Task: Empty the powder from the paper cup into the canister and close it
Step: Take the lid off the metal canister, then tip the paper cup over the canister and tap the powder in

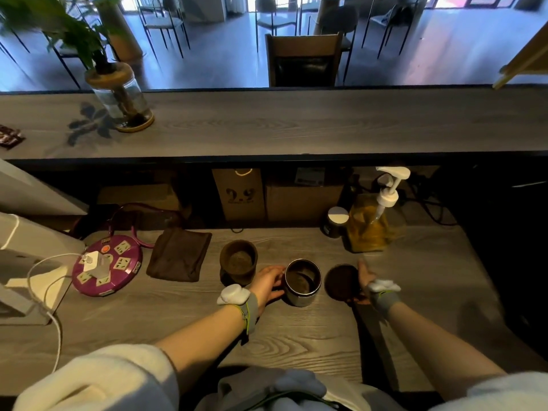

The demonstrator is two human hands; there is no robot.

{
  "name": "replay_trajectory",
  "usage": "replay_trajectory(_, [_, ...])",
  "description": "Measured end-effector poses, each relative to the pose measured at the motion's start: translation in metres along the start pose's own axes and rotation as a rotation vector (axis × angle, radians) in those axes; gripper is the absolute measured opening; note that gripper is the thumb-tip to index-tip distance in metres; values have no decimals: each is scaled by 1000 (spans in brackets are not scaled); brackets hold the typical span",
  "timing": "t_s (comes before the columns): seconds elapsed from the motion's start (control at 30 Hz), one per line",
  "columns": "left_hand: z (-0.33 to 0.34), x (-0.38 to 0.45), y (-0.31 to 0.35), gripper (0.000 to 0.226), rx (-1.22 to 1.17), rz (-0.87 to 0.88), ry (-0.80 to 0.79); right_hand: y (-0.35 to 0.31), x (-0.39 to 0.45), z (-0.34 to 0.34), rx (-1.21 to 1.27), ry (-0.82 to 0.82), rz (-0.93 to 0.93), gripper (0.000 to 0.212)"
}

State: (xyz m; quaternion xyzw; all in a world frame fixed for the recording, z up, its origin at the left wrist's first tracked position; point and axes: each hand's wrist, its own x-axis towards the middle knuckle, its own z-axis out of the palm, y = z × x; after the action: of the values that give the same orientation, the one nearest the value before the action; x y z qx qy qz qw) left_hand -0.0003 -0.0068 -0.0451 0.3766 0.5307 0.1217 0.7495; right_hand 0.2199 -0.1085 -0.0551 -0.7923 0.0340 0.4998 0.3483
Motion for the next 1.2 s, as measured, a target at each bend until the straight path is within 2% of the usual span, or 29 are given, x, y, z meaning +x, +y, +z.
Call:
replay_trajectory(0.17, [-7, -2, -6, 25, 33, -2, -6, 1, -7, -7, -341, 55, -243, 56])
replay_trajectory(0.23, [-12, -6, -9, 22, 68, -3, 9, -4, -17, -9, -429, 153, -279, 53])
replay_trajectory(0.33, [-32, -9, -23, 14, 97, 10, 24, -14, -47, 7, -221, 250, -423, 47])
replay_trajectory(0.4, [-48, -12, -33, 13, 77, 3, 41, -16, -75, 25, -49, 160, -603, 32])
replay_trajectory(0.47, [-71, -15, -44, 21, 32, 0, 88, -12, -104, 49, -37, -9, -689, 24])
replay_trajectory(0.57, [-104, -15, -54, 36, -50, 9, 175, 2, -133, 90, -95, -314, -624, 26])
replay_trajectory(0.63, [-119, -14, -55, 39, -87, 30, 224, 17, -133, 121, -122, -441, -528, 27])
replay_trajectory(0.77, [-129, -12, -46, 39, -135, 80, 277, 40, -106, 166, -122, -371, -354, 26])
replay_trajectory(0.87, [-131, -12, -46, 39, -158, 102, 283, 46, -70, 186, -271, -283, -386, 21])
replay_trajectory(0.97, [-130, -10, -42, 40, -180, 117, 278, 42, -42, 189, -434, -208, -393, 34])
replay_trajectory(1.1, [-124, -4, -33, 44, -180, 127, 241, 33, -47, 196, -376, -210, -410, 40])
replay_trajectory(1.2, [-118, 2, -27, 46, -207, 124, 209, 49, -16, 216, -249, -209, -425, 46])
